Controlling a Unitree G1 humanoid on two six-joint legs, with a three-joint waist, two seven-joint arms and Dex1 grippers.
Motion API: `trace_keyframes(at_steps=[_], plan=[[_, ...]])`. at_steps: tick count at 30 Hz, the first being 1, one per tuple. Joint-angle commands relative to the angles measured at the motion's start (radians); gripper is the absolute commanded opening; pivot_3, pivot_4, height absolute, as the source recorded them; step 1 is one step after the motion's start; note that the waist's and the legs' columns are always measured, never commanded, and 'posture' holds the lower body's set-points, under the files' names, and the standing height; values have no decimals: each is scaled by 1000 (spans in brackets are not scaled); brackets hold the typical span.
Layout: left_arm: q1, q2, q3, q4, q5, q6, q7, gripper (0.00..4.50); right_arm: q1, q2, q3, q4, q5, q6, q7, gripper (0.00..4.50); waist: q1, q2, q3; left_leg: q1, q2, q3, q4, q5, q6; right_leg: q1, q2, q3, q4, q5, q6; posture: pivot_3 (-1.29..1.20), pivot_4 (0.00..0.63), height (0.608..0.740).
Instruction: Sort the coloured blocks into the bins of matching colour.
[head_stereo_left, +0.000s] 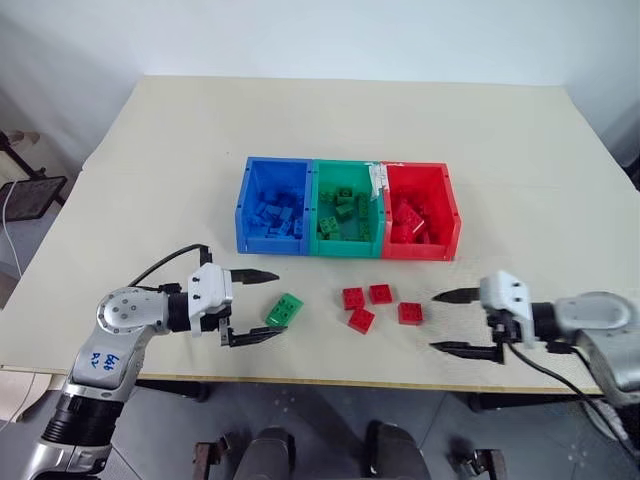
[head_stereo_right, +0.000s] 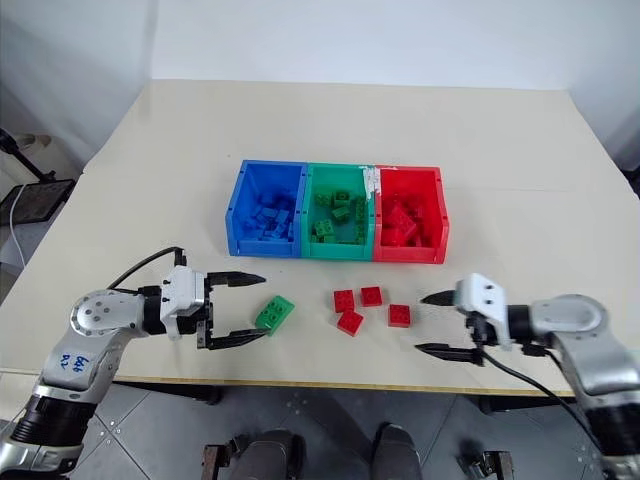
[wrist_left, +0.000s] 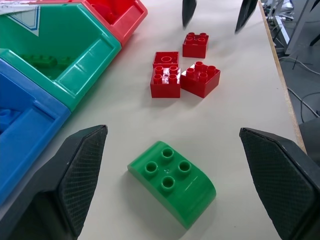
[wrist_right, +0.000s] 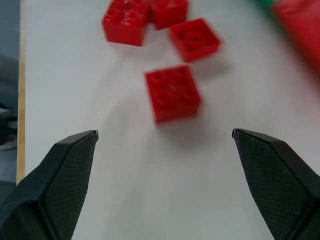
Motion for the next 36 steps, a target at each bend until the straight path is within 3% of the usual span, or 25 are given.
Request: trace_keyframes(at_steps=[1, 8, 15, 22, 27, 31, 36], plan=[[22, 10, 29, -40, -6, -9, 12, 4500, -53, 26, 37, 8, -29, 17, -16, 3862, 1, 0, 0, 0, 0, 0, 0, 0, 0, 0, 0, 0, 0, 0, 0, 0, 150, 740], [48, 7, 31, -62, -5, -7, 27, 4500, -83, 47, 70, 39, -64, -3, -24, 1499, 3, 0, 0, 0, 0, 0, 0, 0, -1, 0, 0, 0, 0, 0, 0, 0, 150, 740], [39, -25, 71, -86, -54, 55, 95, 4500, -194, 131, -99, 44, 85, 124, -164, 1454, -1, 0, 0, 0, 0, 0, 0, 0, -1, 0, 0, 0, 0, 0, 0, 0, 150, 740], [78, -33, 140, -113, -100, 120, 156, 4500, -421, 225, -146, 266, 8, 94, -387, 1454, -10, 1, 0, 0, 1, -1, -1, -1, -2, -1, 1, 0, 2, 0, 0, 0, 150, 740], [87, -41, 159, -122, -105, 129, 179, 4500, -464, 269, -140, 303, -6, 76, -420, 3104, -7, 1, 0, 0, 1, -1, -1, -1, -2, -2, 1, -1, 2, 0, 0, 0, 150, 740], [88, -38, 166, -117, -104, 125, 174, 4500, -398, 255, -163, 217, 43, 28, -339, 4486, -8, 1, 0, 0, 1, -1, -1, -1, -2, -2, 1, -1, 2, 0, 0, 0, 150, 740], [88, -15, 147, -99, -74, 73, 116, 4500, -208, 130, -178, 23, 160, 91, -115, 4486, -3, 1, 0, 0, 1, -1, -1, -1, -2, -2, 1, -1, 2, 0, 0, 0, 150, 740]])
